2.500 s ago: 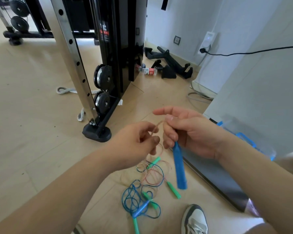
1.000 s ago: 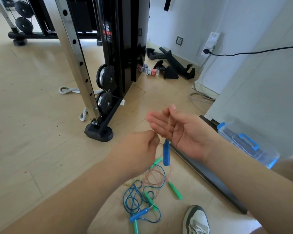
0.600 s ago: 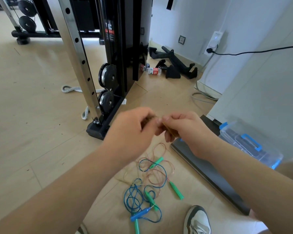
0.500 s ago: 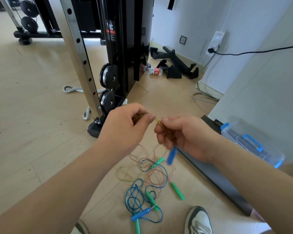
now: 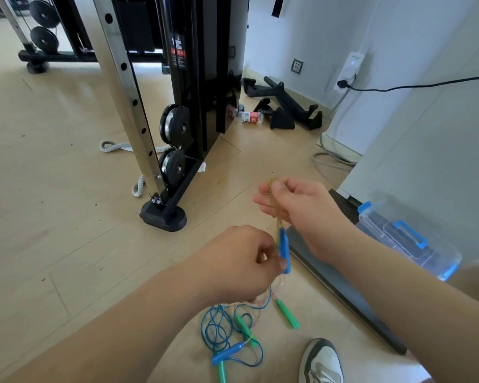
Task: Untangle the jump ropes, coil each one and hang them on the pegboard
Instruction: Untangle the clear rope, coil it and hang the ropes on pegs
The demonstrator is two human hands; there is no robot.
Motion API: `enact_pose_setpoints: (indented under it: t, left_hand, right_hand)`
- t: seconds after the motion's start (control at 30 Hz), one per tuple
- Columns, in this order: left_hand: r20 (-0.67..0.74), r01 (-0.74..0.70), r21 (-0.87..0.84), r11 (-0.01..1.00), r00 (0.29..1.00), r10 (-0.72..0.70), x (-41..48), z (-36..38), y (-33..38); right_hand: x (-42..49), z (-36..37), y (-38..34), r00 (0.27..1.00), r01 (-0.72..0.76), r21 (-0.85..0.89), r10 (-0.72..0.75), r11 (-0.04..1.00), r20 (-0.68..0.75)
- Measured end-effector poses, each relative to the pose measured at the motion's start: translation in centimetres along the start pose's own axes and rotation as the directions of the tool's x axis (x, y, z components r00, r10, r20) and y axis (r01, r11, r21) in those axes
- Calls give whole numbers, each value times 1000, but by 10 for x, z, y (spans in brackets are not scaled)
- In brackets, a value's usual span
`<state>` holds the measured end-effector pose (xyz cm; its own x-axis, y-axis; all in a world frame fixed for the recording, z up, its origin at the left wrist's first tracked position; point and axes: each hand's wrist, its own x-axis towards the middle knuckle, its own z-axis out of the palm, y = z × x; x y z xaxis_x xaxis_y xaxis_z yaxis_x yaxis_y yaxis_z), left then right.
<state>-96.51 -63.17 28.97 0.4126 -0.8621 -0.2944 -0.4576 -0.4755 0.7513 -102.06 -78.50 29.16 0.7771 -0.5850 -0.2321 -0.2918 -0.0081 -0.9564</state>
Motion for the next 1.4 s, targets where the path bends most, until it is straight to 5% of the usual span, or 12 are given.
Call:
enact_pose_setpoints:
  t: [0.07,0.13,0.23,0.3,0.43,0.57,0.77,0.83,0.93,1.1,1.23,1.4]
  left_hand:
    - [-44,-29,-174,984,999,22,-2,-8,7]
    - [-265,-153,-296,943,962,73,-1,-21,9]
    - [-589,-265,-261,928,806,65,3,-41,-2]
    - [-630,-221,-247,943,777,18,7,-46,-13]
    - [-414,43,-224,974,900,-135,15,-37,-27]
    - [-208,110,-97,989,970,-129,13,-10,-25]
    - [117,89,-102,991,990,-76,-1,8,-1]
    - [59,27,-170,985,998,-17,-3,1,5]
    - [-219,-136,-282,950,973,74,-1,-19,5]
    - [-584,-257,-254,932,809,63,2,-43,-9]
    - [-440,-74,-300,951,895,-69,7,-38,-20]
    - [-133,67,30,997,989,-63,6,-13,-24]
  right_hand:
    - [0,-4,0,994,108,-307,-110,945,12]
    - [0,-10,-1,988,152,-383,-139,911,60]
    - [0,-11,-4,983,54,-154,-26,987,180]
    - [-3,-7,-8,961,-66,13,60,998,269]
    - [-12,0,-16,912,-267,363,111,893,396]
    - [-7,3,-11,944,-280,565,116,776,308]
    - [3,4,6,995,-29,183,45,983,-86]
    - [2,0,5,993,47,-76,-55,996,-106]
    - [-3,-2,0,990,143,-279,-142,949,25]
    - [-8,1,-12,941,-85,108,45,991,336]
    - [-13,0,-18,890,-238,312,77,920,450]
    - [-7,1,-13,955,-245,569,94,785,281]
